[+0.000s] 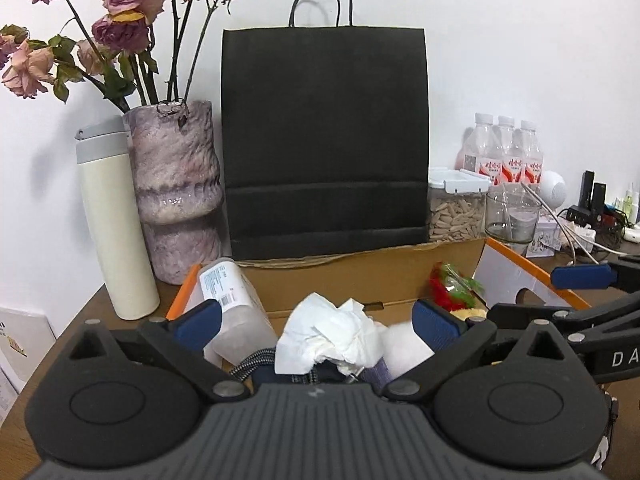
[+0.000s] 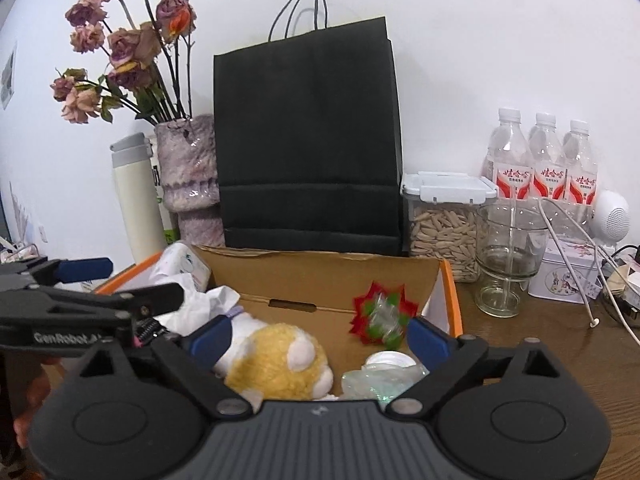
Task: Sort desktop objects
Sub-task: 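Carry the rose and tissue into the box and open both tools, then move both open tools back toward the orange candy and tissue ball, then grasp the orange wrapped candy with the left tool while the right tool grasps the white tissue ball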
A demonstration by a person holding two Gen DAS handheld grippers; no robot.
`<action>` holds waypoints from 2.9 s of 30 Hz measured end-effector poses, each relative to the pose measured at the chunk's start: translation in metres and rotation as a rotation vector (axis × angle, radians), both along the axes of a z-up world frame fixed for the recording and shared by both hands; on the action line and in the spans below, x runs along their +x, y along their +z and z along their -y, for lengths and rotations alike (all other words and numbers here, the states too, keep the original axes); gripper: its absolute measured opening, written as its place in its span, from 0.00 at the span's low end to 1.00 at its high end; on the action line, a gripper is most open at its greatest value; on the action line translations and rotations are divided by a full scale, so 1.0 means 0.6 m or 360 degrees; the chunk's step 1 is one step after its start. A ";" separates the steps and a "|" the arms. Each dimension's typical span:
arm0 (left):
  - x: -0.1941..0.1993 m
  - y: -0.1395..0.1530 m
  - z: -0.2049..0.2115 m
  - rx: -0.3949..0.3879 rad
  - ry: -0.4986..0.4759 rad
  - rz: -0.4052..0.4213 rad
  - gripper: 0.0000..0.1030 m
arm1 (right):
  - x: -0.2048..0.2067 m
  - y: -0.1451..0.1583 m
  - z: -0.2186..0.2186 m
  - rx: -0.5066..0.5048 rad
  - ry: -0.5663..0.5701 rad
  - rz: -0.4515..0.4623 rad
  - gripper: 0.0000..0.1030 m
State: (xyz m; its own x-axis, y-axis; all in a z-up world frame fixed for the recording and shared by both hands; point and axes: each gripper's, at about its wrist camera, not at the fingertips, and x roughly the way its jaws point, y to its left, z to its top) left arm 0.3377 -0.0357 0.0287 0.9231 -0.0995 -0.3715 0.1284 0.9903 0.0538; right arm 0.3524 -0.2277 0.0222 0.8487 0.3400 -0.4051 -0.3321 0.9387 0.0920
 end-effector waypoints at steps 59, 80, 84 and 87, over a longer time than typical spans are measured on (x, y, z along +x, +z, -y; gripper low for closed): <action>-0.265 -0.071 -0.079 0.0017 0.0206 -0.0371 1.00 | -0.255 -0.075 0.057 -0.0140 -0.0147 -0.0205 0.94; -0.259 -0.078 -0.065 -0.0027 0.0088 -0.0451 0.14 | -0.257 -0.085 0.043 -0.0151 -0.0156 -0.0298 0.94; -0.248 -0.071 -0.074 -0.0130 0.0087 -0.0460 0.13 | -0.256 -0.078 0.037 -0.0175 -0.0164 -0.0231 0.94; -0.238 -0.059 -0.069 -0.0156 0.0098 -0.0423 0.13 | -0.249 -0.063 0.035 -0.0169 -0.0169 -0.0150 0.92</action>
State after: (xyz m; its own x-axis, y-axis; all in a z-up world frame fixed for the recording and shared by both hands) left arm 0.1947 0.0059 -0.0067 0.8001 -0.0936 -0.5925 0.0647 0.9955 -0.0699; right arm 0.2031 -0.2484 -0.0153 0.8341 0.2015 -0.5134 -0.2252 0.9742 0.0166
